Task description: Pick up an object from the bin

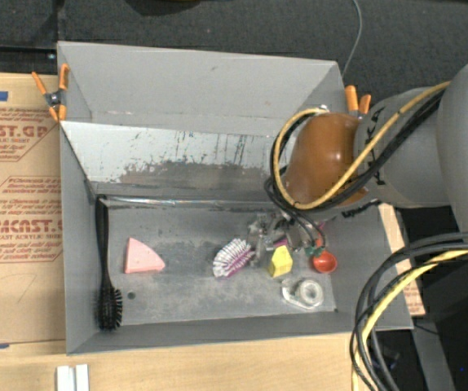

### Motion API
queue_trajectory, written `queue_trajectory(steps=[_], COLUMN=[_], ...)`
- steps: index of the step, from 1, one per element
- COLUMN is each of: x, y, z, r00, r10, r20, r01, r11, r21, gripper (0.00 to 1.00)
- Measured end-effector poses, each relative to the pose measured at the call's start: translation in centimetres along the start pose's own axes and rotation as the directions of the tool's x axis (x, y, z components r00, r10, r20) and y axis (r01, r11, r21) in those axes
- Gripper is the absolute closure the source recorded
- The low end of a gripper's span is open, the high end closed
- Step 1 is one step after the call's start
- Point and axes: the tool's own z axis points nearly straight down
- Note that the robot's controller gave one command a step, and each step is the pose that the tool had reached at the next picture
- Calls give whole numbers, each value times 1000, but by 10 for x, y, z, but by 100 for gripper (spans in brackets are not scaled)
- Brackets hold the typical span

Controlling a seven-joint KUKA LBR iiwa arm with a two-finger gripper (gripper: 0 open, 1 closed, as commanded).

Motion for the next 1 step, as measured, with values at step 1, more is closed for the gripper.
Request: queue_trajectory(steps=[1], x=[1], y=[1], z=[-37], r00=[1000], r10=[0], r20=[-6], r01=[0], r11=[1000], r21=[-1], gripper=[100])
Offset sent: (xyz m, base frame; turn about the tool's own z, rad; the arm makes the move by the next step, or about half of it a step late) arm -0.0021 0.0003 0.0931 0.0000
